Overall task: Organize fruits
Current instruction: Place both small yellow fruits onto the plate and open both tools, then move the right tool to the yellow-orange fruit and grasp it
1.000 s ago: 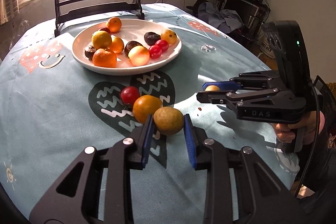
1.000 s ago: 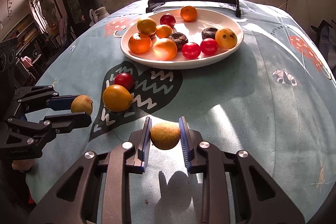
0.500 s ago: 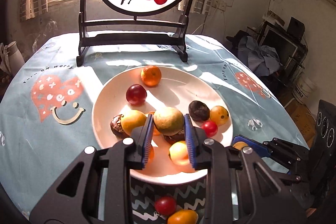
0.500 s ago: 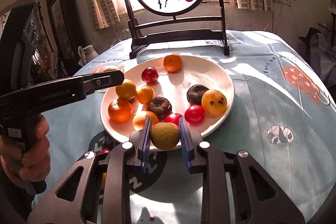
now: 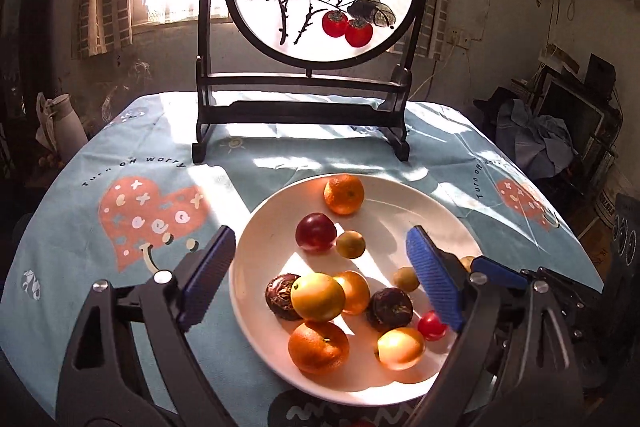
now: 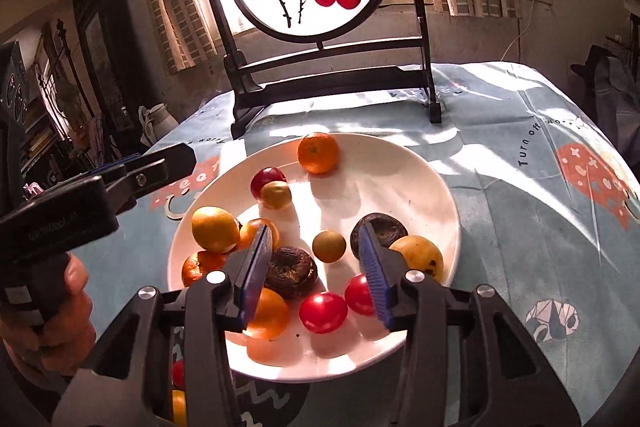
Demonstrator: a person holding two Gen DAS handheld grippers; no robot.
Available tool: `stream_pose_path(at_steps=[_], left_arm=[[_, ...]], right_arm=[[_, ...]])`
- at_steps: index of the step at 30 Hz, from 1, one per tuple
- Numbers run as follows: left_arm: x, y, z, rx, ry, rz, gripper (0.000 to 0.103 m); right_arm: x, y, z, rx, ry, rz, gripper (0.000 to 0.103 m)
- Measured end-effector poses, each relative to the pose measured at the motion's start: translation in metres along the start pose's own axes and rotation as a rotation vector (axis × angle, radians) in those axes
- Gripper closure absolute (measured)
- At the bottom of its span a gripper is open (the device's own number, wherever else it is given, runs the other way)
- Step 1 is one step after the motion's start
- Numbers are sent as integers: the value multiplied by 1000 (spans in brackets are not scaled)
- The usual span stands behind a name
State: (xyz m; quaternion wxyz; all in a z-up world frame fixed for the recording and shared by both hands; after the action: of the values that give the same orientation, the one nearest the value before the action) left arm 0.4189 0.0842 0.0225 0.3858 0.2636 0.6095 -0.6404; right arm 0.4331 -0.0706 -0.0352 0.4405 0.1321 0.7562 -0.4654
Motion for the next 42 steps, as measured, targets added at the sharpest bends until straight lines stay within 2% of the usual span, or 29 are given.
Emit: stream_pose_path(at_steps=[3,5,10,13,16,18,21,26,32,34,36,42], left_arm=[[1,-25,-10,-34,-42,33,2],[11,-35,-18,-58,-62,22,2],[53,-50,-46,-126,-138,-21,2],[76,-52,-62,-165,-204,-69,2],[87,-57,-70,-144,-236,-99,2],[88,-63,-70,-159,-234,-76,2],[84,-68,-64,-202,-179,-50,2],[82,-68,-55,-208,-134,-54,2],[84,-66,-56,-218,-135,-66,2],[84,-65,-56,-222,-138,-72,2],[85,-65,-58,-220,-145,-76,2],[86,-64,-57,-227,-131,-77,2]], right_arm=[[13,-17,-16,-43,-23,-25,49],[28,-26,-31,-95,-62,-68,46],[74,-41,-76,-165,-207,-150,45],[95,-37,-97,-156,-308,-195,45],[106,-28,-108,-107,-398,-203,45],[108,-23,-107,-100,-402,-216,45],[110,-18,-102,-104,-383,-228,45],[112,-16,-102,-109,-374,-233,45],[110,-12,-100,-105,-358,-242,45],[109,-9,-98,-99,-347,-253,48],[109,-7,-97,-105,-336,-262,56],[109,-8,-97,-100,-338,-260,60]])
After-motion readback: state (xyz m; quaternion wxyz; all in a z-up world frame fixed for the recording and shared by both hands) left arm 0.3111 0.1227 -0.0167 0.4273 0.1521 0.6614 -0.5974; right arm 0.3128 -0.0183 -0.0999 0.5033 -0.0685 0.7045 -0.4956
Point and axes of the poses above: each gripper's, at about its wrist camera, not at the fingertips, and y roughly the way its jaws point, z to its right, x to its underside, the point moved 4 cm from there along y, roughly the way its jaws point
